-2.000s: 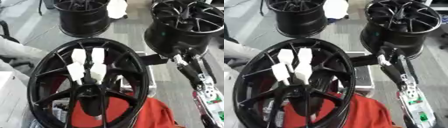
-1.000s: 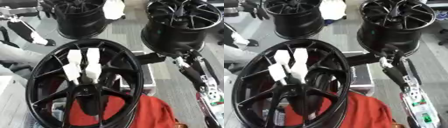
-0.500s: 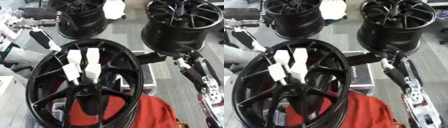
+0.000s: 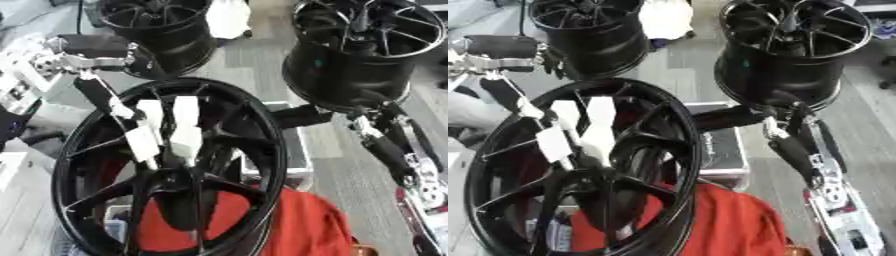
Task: Pull the pin out of the wheel hub.
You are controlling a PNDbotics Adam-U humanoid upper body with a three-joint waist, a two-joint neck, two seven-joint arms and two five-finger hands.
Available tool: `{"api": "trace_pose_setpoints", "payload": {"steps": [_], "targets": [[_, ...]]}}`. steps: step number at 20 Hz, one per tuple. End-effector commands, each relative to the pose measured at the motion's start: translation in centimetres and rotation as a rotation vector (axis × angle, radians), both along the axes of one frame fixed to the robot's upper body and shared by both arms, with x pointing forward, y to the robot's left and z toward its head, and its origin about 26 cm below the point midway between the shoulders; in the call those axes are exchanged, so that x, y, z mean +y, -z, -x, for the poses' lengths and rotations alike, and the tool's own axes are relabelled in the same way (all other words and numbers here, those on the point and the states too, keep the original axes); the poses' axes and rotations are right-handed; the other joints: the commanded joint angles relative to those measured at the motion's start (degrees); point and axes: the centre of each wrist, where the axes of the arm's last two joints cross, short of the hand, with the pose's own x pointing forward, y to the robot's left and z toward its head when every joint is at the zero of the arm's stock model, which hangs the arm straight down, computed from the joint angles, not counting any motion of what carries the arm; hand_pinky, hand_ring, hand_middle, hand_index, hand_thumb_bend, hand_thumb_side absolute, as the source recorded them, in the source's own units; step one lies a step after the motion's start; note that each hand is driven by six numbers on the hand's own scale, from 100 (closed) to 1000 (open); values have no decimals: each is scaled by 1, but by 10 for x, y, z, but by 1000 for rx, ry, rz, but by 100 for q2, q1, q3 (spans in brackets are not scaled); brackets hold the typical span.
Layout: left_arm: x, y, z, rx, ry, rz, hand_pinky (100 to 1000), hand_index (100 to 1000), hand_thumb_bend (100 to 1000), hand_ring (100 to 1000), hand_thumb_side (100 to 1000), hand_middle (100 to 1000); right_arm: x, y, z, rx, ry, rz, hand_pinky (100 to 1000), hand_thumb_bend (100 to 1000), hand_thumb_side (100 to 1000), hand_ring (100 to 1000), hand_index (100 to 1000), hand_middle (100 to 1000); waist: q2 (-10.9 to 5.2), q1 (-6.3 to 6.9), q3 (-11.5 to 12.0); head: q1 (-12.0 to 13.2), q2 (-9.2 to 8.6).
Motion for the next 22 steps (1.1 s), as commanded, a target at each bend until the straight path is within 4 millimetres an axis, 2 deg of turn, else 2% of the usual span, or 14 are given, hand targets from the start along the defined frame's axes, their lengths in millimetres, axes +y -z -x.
{"api": "trace_pose_setpoints", "payload": {"steps": [1,7,13,17,22], "targets": [[4,-7,2,54,309,-399,590,818,478,652,453,679,-2,-8,-2,-25,-7,18,681,100,407,712,872,758,-78,-6,3,18,-25],[3,5,3,79,312,-428,545,786,467,618,451,636,-2,-8,-2,-26,-7,18,681,100,408,712,872,758,-72,-5,-2,12,-34],[8,12,3,97,292,-447,486,740,376,564,398,581,-2,-8,-2,-27,-7,18,681,100,409,712,872,758,-69,-2,-5,11,-31],[14,19,1,120,274,-442,426,687,286,505,357,517,-2,-8,-2,-27,-6,18,681,100,409,712,872,758,-65,-4,-12,7,-42],[22,19,-2,135,253,-388,275,576,100,376,233,388,-2,-8,-3,-26,-5,17,681,100,410,712,872,758,-60,-9,-12,-8,-49]]}}
